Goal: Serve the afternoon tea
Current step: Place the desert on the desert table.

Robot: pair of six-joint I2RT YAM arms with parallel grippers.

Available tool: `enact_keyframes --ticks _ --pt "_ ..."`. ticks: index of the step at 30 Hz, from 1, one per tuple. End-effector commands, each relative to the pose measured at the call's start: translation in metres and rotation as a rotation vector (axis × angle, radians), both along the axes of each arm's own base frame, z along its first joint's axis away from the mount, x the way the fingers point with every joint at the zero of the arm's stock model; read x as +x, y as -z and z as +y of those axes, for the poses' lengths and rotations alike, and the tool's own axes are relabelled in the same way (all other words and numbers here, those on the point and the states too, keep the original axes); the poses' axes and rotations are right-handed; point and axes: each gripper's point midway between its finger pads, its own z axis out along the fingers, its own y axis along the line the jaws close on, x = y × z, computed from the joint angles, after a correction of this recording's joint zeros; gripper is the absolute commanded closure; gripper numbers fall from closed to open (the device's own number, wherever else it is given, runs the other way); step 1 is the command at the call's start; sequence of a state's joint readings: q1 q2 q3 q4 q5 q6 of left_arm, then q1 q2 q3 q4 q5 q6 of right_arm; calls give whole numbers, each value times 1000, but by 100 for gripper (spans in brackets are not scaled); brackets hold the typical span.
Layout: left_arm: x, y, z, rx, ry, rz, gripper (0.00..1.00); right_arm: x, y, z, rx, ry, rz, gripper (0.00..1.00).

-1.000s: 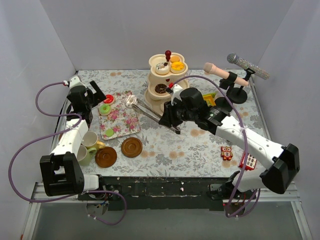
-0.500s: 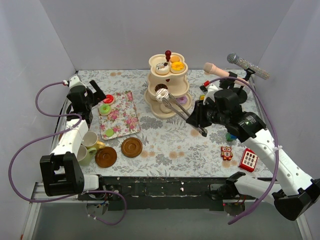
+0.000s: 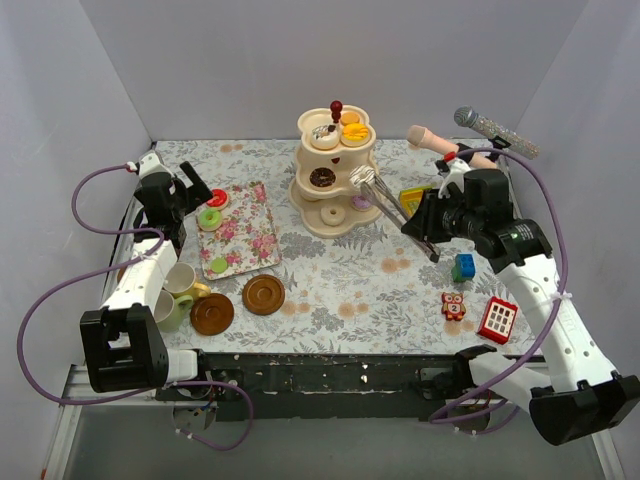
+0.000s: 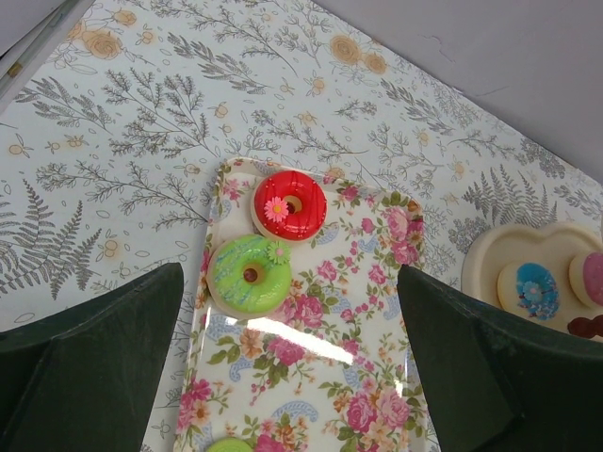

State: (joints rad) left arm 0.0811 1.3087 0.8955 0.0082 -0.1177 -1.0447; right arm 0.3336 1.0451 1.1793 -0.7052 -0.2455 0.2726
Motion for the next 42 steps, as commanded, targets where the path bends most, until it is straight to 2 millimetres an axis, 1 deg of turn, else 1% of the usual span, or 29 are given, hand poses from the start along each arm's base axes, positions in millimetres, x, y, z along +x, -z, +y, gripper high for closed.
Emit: enact_keyframes --ticks 1,11,15,22,28,32,35,39,42 --pt "-3 -16 0 10 3 -44 2 17 -10 -1 38 -32 -61 86" --pt "-4 -17 -1 10 6 -48 2 54 -14 1 81 -48 -84 86" --pt "-4 -16 0 12 5 -47 2 66 -9 1 65 -53 -68 86" --pt "-4 -18 -1 11 8 -50 2 79 -10 3 60 -58 -64 85" --pt "-4 -18 -1 13 7 -48 2 79 -5 1 46 -52 -44 84" --pt "-4 -18 -1 12 10 -49 2 80 0 1 45 -50 -23 79" --pt "-4 -18 -1 12 9 -50 2 82 -1 0 38 -47 -28 73" --pt "-5 -17 -1 12 10 -47 2 83 -2 0 33 -48 -26 61" --pt "-4 -17 -2 12 12 -47 2 83 -2 0 31 -49 -25 56"
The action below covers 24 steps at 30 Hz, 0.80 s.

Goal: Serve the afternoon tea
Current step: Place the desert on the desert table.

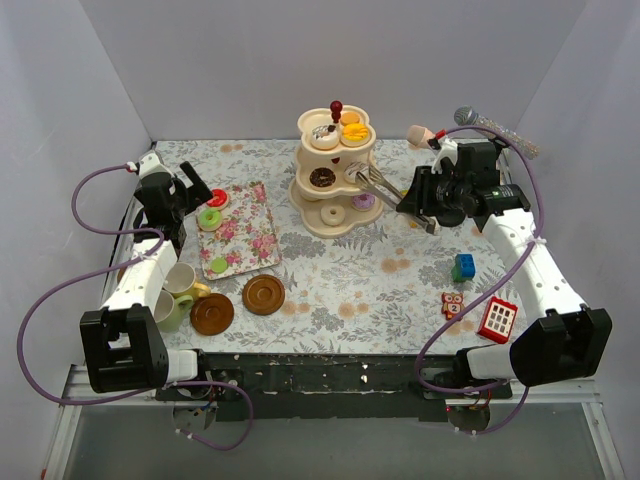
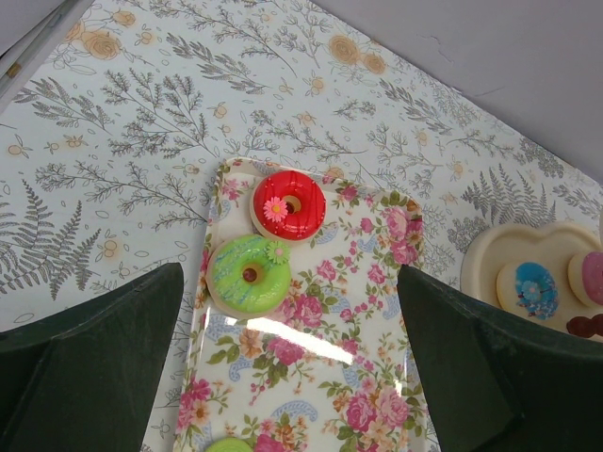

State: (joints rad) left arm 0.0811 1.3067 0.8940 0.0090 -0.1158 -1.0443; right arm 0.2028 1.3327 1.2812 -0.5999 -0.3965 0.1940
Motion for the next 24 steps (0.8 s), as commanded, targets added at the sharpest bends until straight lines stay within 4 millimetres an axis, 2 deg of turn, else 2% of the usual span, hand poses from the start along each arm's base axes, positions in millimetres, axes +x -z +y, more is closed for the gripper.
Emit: enact_keyframes --ticks 1,4,17,24 --pt "-4 -16 -1 12 8 -46 2 10 -26 1 11 -15 -83 55" --pt "-4 -17 -1 12 8 -47 2 10 -26 1 8 -17 -84 51" --pt "-4 -19 -1 13 8 -50 2 7 -37 0 -3 -29 -108 47" --pt "-4 -17 -2 7 13 -48 2 4 -54 -4 -11 -14 -152 46"
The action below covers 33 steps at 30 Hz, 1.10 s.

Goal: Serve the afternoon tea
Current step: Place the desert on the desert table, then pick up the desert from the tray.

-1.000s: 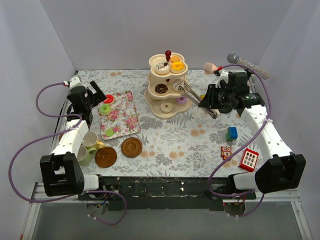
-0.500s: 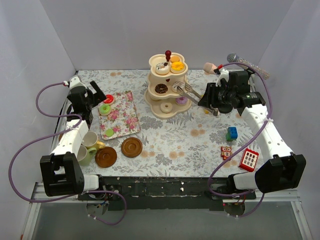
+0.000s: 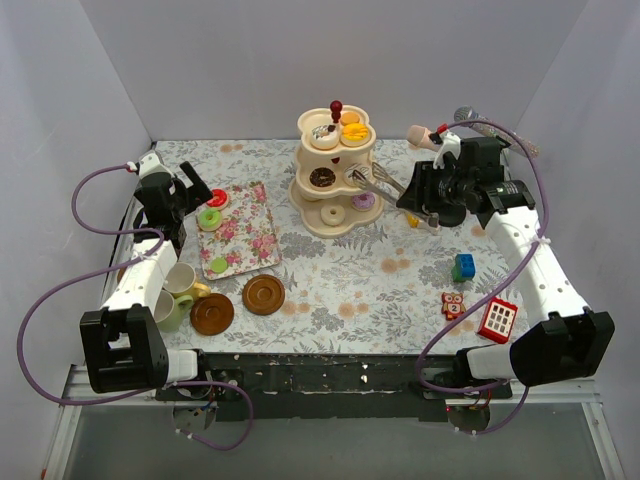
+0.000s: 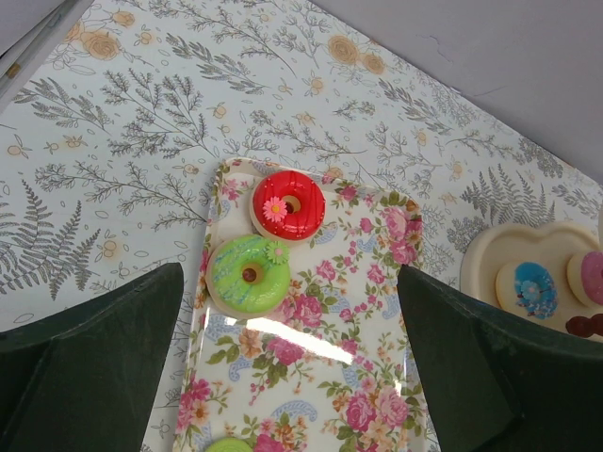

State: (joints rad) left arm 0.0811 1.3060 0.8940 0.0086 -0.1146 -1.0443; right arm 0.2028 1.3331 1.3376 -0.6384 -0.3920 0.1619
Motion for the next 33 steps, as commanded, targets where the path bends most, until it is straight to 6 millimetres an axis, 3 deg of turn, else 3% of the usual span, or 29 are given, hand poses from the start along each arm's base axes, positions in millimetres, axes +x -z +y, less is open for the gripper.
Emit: enact_keyframes --ticks 1,5,18,25,33 --pt "-4 -16 -2 7 13 -46 2 2 -40 -3 9 0 -120 46" --pt "-3 -17 -3 4 19 -50 2 -7 -50 -2 27 -6 -138 48" --pt "-3 -14 -4 -2 23 -44 2 -48 -53 7 46 -51 -125 50" --pt "-3 -13 -4 0 22 -41 2 -81 -32 39 44 -127 -60 51" --pt "-4 -16 -5 3 25 -47 2 -110 -40 93 43 -259 -113 51"
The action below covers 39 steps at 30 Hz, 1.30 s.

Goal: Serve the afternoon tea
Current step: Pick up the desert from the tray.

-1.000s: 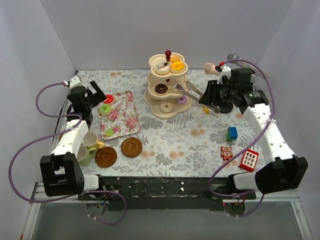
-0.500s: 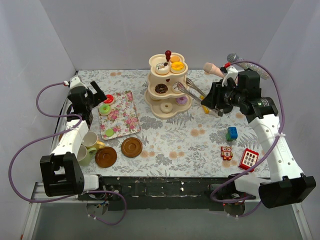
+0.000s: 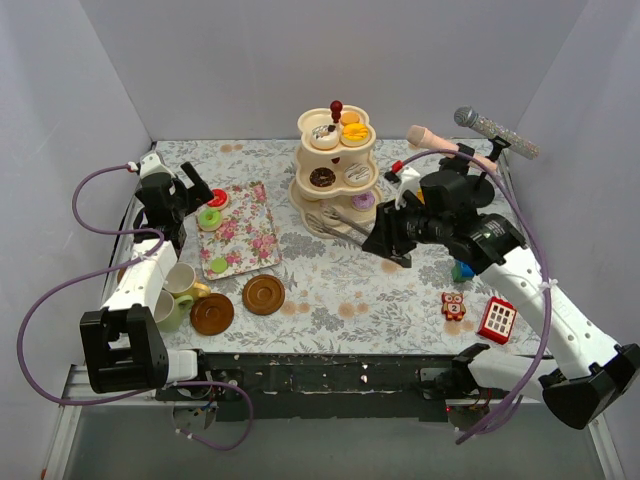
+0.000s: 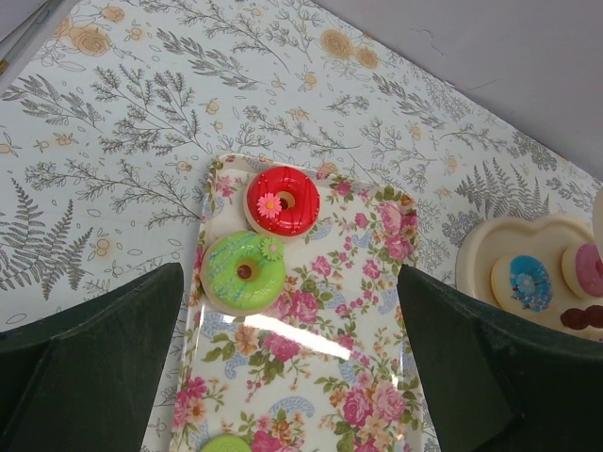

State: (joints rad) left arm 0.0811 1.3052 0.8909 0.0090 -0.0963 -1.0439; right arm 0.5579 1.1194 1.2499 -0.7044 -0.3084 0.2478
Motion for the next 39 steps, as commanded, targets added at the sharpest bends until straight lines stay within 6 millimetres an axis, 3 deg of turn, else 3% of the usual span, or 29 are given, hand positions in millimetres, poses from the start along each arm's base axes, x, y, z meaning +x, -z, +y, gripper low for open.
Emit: enact_keyframes --ticks 1,5,10,16,22,28,32,39 --pt "-4 -19 -4 3 18 -55 2 -2 -20 26 16 -20 -96 51" --pt "-4 -20 -4 0 22 -60 2 1 -11 48 -30 -51 -122 51" --pt "-4 -20 -5 -6 26 -63 2 3 2 104 30 -139 -131 54" --pt "-4 -18 -6 -10 30 -60 2 28 22 162 127 -214 -110 54" --pt "-3 -18 -7 -13 34 -60 2 56 64 204 106 -252 -62 53" --pt "-2 -15 -8 -14 37 -53 2 73 98 229 123 -256 -8 51" --pt "-1 -15 -7 -14 35 -53 2 80 110 245 125 -279 24 51" --pt "0 -16 -8 -17 39 -53 2 94 137 254 68 -270 49 50"
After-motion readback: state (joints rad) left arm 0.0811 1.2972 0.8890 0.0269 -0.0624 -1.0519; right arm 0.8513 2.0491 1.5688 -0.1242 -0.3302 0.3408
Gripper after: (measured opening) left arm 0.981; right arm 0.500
